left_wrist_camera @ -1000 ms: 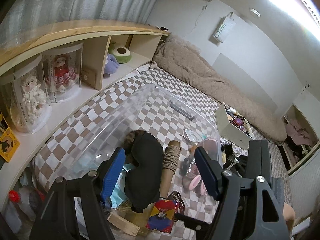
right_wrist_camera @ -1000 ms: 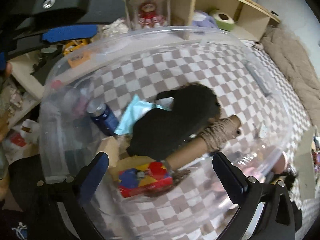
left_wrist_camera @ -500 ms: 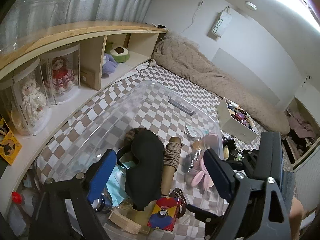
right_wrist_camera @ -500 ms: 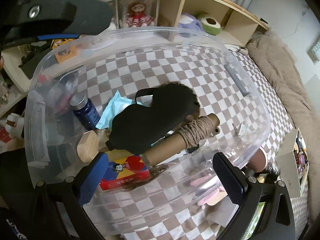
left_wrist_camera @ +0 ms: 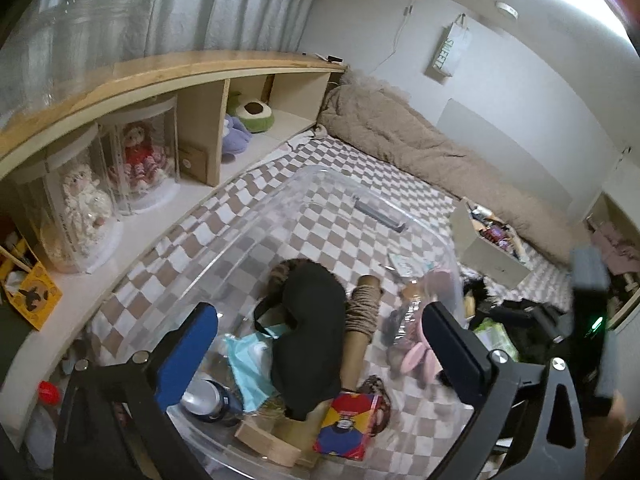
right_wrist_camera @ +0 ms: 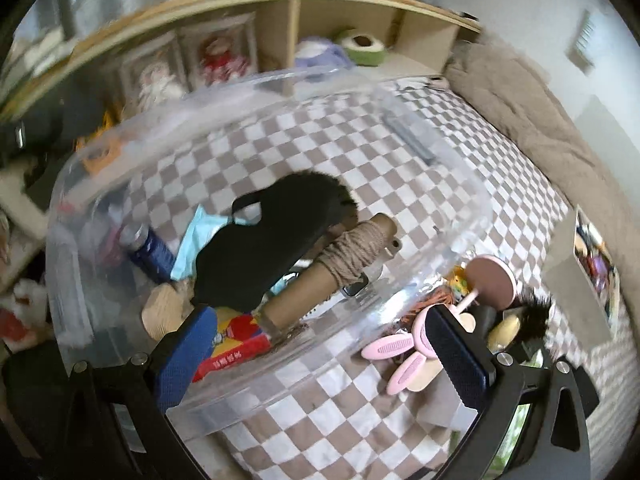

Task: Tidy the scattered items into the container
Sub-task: 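Withdraw both tools up out of the container, then move both tools back over the pile of items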

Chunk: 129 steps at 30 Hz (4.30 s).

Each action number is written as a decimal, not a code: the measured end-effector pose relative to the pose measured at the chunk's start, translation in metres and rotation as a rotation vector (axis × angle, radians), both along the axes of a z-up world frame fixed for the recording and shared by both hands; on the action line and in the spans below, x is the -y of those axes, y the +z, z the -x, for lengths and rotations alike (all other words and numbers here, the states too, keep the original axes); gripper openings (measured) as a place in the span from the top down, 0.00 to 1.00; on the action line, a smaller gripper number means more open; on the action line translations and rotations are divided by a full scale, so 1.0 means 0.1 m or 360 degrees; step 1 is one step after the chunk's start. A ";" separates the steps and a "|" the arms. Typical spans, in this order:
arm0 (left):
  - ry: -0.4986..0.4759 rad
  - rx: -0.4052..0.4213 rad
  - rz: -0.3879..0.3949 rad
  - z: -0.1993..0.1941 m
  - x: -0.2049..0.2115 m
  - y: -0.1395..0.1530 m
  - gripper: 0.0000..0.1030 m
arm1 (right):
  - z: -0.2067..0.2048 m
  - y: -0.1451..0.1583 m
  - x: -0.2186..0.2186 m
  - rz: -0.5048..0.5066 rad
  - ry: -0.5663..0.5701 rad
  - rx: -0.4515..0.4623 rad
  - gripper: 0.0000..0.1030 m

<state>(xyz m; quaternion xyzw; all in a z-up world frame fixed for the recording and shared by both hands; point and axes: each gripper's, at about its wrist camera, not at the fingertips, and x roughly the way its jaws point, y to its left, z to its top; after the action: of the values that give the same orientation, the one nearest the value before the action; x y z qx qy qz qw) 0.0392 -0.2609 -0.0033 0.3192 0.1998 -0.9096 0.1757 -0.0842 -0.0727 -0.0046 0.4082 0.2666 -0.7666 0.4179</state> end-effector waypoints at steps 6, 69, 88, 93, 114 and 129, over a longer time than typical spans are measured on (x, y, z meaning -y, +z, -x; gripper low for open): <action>0.0035 0.0026 0.0033 -0.05 -0.02 -0.09 0.00 | 0.15 0.16 -0.21 0.0170 -0.0158 0.0062 0.00; -0.0196 -0.0189 0.0340 -0.06 -1.44 0.22 0.00 | -0.36 0.70 -2.13 0.0513 -0.0606 -0.0403 0.00; -0.0261 -0.0446 0.0361 -0.47 -2.02 0.41 0.00 | -0.72 0.72 -2.96 0.0748 -0.0822 -0.0573 0.00; -0.0316 -0.0487 0.0410 -0.54 -2.18 0.58 0.00 | -0.75 0.68 -3.11 0.0745 -0.0858 -0.0587 0.00; -0.0710 -0.0201 0.0343 0.82 -3.03 0.33 0.00 | -0.35 0.13 -3.67 0.0658 -0.0992 -0.0279 0.00; -0.1042 0.0142 0.0434 1.62 -3.37 -0.96 0.00 | 0.60 -0.97 -3.45 0.0357 -0.0969 0.0143 0.00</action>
<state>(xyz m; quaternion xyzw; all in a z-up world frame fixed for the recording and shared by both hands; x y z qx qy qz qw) -0.1229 0.0760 -0.0996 0.3794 -0.0441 -0.9211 -0.0755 -0.1446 0.2727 -0.1014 0.4539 0.0273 -0.8622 0.2231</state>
